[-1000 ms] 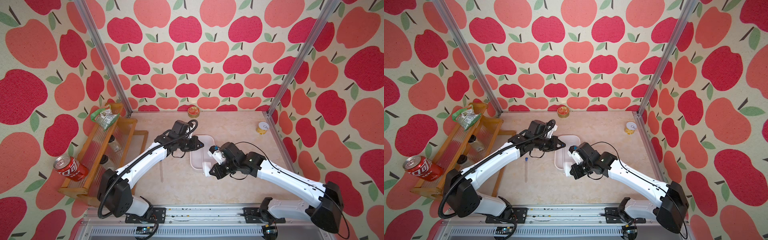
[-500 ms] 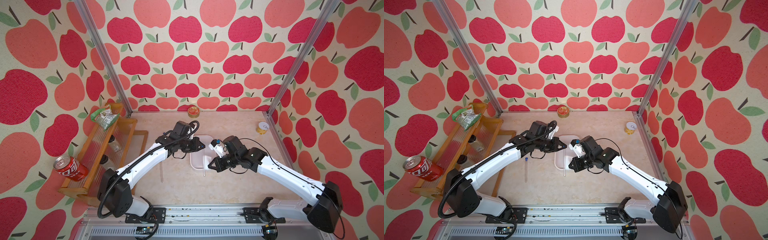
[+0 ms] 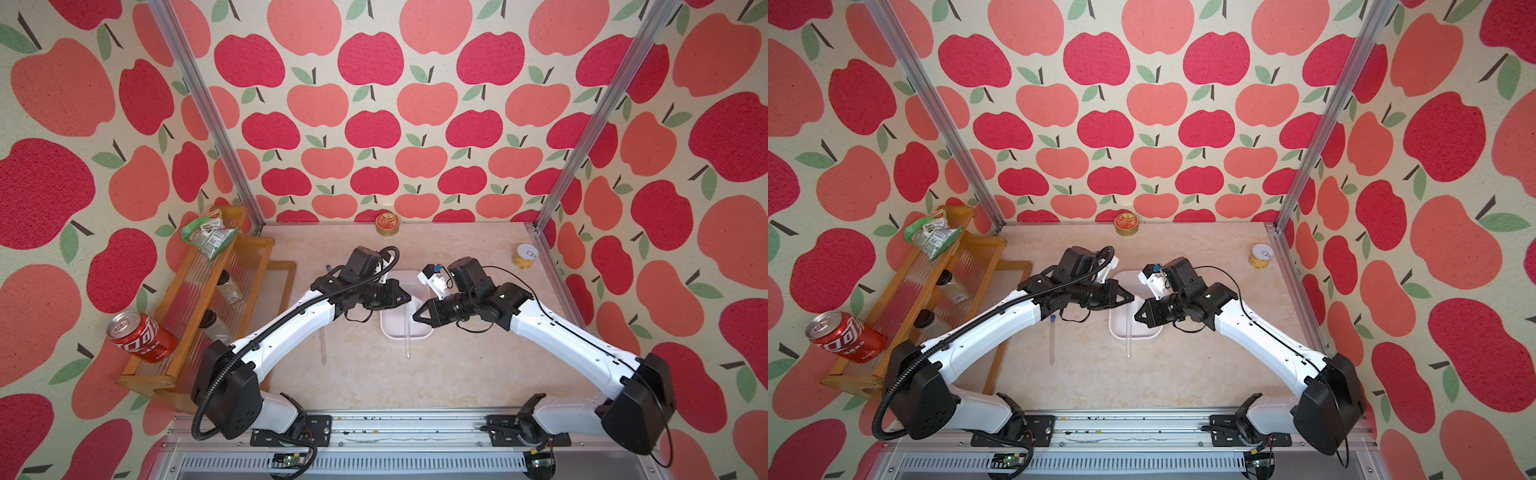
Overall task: Wipe the exteriors of test tubes
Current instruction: Wipe the dirt from the test tube.
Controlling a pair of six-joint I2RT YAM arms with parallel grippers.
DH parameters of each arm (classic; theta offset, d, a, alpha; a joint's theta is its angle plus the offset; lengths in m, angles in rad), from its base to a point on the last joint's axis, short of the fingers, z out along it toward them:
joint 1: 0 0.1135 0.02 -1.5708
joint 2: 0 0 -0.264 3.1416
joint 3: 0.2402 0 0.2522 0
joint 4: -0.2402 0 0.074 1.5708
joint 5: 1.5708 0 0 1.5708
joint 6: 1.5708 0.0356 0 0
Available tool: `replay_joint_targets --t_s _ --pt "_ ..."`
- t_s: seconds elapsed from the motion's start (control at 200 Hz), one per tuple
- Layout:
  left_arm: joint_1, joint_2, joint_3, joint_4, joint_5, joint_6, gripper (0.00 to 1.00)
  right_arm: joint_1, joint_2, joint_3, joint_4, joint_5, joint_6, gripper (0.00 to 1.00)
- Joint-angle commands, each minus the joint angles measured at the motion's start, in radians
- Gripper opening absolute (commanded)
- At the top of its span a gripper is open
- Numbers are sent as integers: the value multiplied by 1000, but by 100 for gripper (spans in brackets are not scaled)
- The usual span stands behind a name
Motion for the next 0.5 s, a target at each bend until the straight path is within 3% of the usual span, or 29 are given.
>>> replay_joint_targets --t_s 0.0,0.495 --pt "6 -17 -4 8 7 -6 0 4 -5 -17 16 -44 -4 0" --pt "49 27 55 0 19 7 0 93 -181 -208 26 -81 68 0"
